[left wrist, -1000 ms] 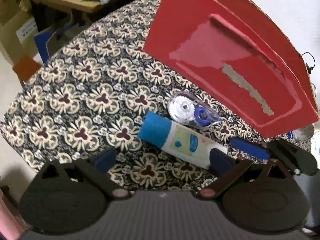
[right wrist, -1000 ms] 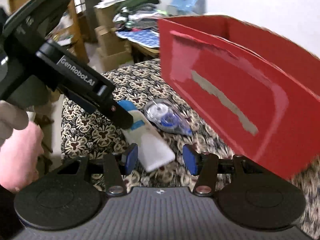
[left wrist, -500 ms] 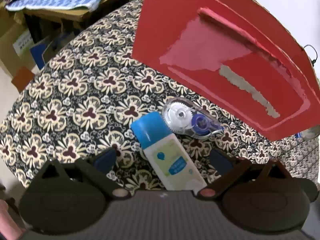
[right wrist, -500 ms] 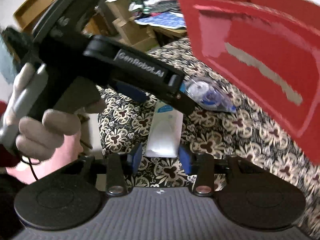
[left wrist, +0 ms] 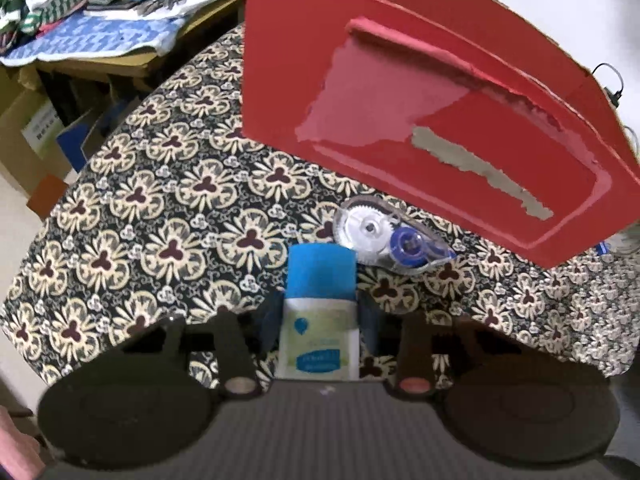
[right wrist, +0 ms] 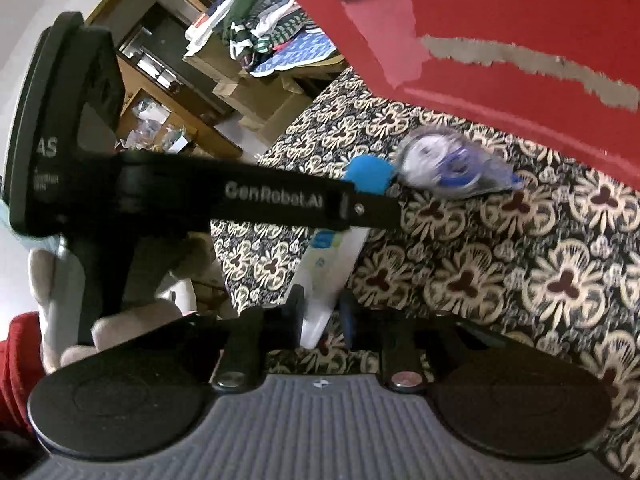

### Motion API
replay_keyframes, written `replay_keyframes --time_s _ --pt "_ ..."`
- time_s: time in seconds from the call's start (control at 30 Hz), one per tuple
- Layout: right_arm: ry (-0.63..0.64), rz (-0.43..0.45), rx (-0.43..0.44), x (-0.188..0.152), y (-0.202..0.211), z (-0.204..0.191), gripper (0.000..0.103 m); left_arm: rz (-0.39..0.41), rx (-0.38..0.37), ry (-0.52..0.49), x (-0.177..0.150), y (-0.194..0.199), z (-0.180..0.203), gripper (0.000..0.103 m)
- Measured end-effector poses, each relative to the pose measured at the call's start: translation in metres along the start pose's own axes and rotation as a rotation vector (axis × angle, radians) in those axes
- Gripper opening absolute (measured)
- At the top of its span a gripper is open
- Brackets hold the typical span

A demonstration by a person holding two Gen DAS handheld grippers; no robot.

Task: Organize rigid objects
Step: 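Close the left gripper on the white glue stick, then lift the glue stick with the left gripper and carry it over the box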

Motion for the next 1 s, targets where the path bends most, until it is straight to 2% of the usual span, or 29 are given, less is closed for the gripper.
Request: replay_keyframes --time_s 0.17,0.3,0.47,0.57,0.77,1.0 --pt "-0.079 0.018 0.023 -0.005 0.007 0.006 0.001 0.015 -0.011 0.017 -0.003 0.002 0.003 0.036" --pt "-0.130 0.030 0.039 -0.004 0.005 0.008 0.007 0.031 0.019 -0.023 -0.004 0.001 0.005 0.037" --pt "-0.205 0.067 0.082 0.002 -0.007 0.007 0.007 0.057 0.058 -0.015 0.001 0.001 -0.004 0.038" --pt "-0.245 0.073 0.096 0.002 -0.005 0.011 0.004 0.056 0.029 0.014 0.002 0.004 -0.008 0.037" --pt "-0.217 0.098 0.099 -0.002 0.014 0.009 0.003 0.090 -0.005 0.004 0.005 0.025 0.006 0.037" --pt "-0.179 0.240 0.115 0.023 0.076 -0.004 0.001 0.197 -0.121 -0.046 0.035 0.081 0.052 0.037"
Point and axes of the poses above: each gripper's, at about its wrist camera, not at the fingertips, and y roughly against the way its jaws point, z to its right, x to its top, the point moved 10 cm from there along -y, roughly the way its jaws point, and after that the axes turned 3 degrees about -x, right-handed, at the moved point
